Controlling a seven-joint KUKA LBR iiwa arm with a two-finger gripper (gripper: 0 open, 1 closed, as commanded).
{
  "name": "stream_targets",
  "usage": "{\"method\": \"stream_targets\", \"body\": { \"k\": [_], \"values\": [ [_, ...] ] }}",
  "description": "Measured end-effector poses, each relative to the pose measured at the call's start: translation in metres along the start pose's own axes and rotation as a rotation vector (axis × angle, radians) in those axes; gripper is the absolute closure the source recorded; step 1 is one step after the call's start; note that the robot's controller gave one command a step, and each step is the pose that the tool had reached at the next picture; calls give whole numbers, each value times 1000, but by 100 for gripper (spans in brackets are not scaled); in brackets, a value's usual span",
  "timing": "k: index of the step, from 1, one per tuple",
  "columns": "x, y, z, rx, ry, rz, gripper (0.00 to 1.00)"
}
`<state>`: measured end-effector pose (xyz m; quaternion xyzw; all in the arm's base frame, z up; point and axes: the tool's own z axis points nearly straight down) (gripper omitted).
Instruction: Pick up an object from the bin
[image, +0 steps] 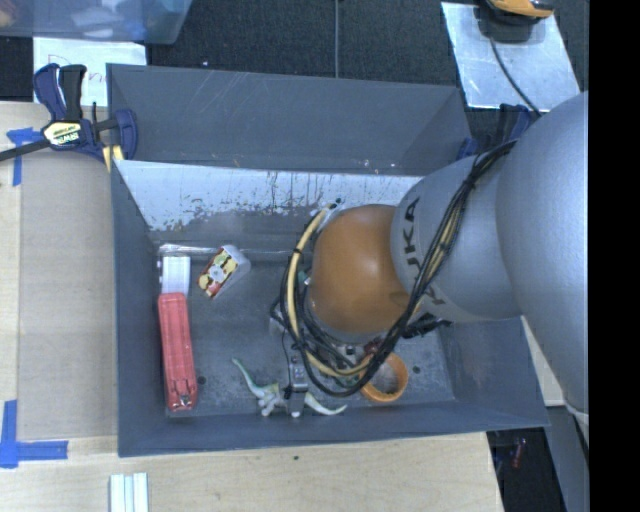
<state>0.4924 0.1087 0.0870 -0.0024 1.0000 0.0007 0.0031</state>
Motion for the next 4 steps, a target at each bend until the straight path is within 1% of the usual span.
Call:
{"method": "stream_targets", "body": {
  "k": [1,2,3,4],
  "values": [
    [8,15,-14,0,-2,-108,0],
    [9,5,15,0,0,30,0],
    [10,-13,16,0,-1,74,100],
    [10,-13,16,0,-1,74,100]
  ]
}}
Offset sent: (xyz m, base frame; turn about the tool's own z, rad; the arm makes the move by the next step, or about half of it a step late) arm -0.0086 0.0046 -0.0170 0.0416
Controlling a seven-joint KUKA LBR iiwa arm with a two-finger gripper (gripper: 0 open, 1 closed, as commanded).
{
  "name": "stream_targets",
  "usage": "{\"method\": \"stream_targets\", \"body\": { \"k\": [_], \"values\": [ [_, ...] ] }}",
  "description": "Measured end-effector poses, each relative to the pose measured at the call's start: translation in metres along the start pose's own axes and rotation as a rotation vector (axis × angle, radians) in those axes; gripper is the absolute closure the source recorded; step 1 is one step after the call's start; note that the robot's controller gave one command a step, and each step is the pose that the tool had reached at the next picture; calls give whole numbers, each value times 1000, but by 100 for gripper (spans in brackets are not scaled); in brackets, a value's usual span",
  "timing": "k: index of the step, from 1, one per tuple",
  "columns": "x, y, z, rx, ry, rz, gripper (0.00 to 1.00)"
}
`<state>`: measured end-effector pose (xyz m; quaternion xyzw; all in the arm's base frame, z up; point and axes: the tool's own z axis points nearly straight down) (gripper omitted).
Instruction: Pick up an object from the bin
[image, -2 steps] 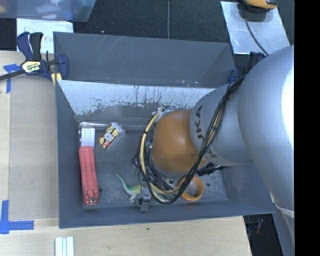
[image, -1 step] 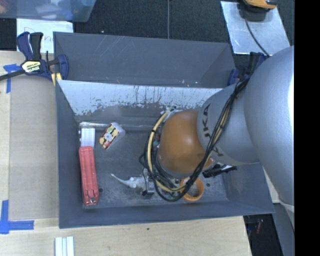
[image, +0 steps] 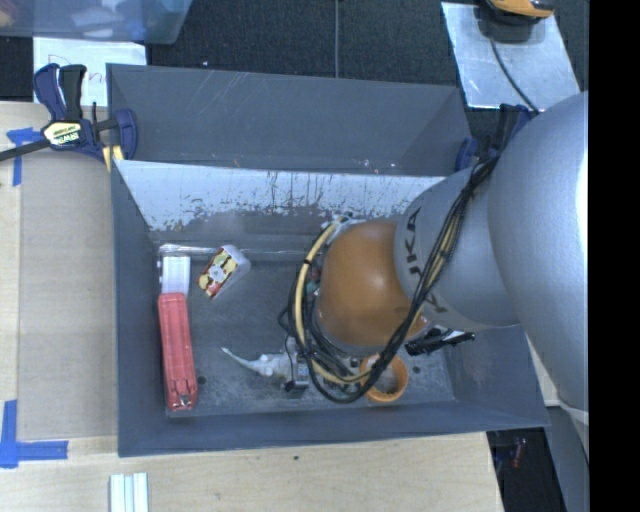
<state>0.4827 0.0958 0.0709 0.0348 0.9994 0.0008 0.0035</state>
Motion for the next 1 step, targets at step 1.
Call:
{"method": "stream_targets", "body": {
  "k": [1],
  "values": [
    [-1,0,-56,0,-1,2,100]
  ]
}}
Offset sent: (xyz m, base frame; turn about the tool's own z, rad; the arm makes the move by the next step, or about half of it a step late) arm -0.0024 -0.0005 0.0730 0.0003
